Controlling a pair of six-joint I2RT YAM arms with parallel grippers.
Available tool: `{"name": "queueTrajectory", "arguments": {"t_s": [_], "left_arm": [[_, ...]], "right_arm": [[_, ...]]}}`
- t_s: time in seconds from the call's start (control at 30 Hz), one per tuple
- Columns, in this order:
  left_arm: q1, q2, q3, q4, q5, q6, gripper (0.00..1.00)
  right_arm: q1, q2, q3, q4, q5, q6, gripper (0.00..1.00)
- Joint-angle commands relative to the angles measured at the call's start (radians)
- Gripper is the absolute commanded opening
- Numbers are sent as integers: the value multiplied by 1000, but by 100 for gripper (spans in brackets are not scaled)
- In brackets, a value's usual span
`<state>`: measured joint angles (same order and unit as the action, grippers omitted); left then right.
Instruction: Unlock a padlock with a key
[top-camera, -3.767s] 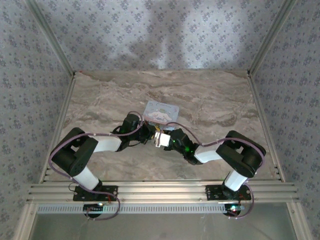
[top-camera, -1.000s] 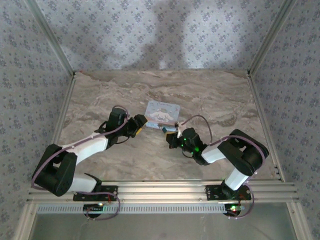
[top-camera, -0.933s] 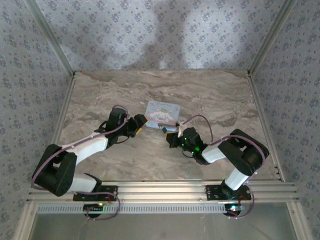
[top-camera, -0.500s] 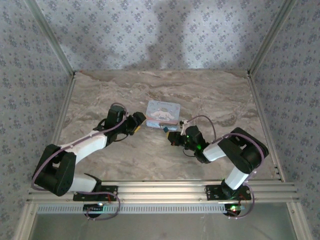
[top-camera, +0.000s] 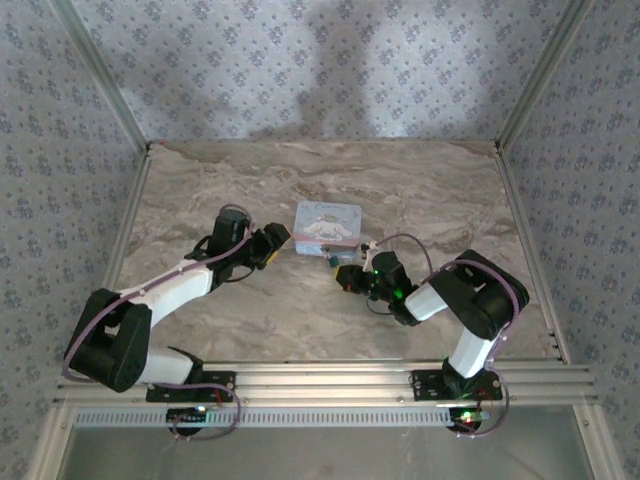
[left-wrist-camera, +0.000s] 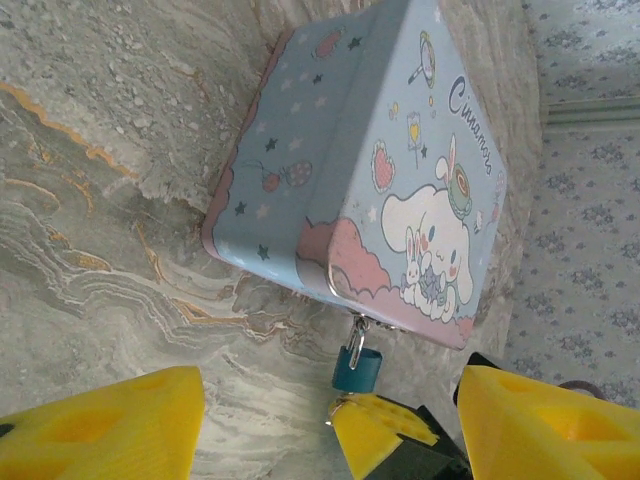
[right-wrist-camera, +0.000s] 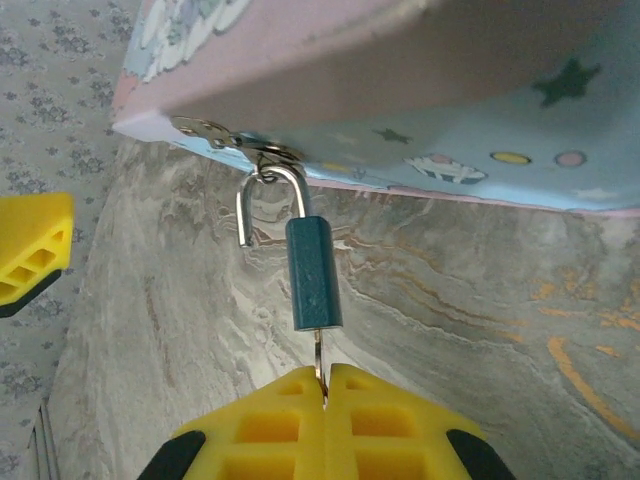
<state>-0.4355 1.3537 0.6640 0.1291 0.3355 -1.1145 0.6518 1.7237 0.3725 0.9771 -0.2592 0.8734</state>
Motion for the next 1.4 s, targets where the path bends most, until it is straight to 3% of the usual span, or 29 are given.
{"name": "queueTrajectory", "arguments": {"t_s": [0.0, 0.57, 1.03, 1.37], "left_arm": [[12, -19, 36, -34, -3, 33, 68], [39, -46, 52, -80, -7, 76, 69], [91, -79, 135, -186, -11, 174, 74], [116, -44, 187, -212, 21, 226, 78]], "right_arm": [[-11, 25, -6, -10, -4, 36, 4], [-20, -21, -20, -71, 29, 14, 28], [-35, -250, -29, -344, 92, -149, 61], [-79, -419, -23, -496, 27, -266, 82]]}}
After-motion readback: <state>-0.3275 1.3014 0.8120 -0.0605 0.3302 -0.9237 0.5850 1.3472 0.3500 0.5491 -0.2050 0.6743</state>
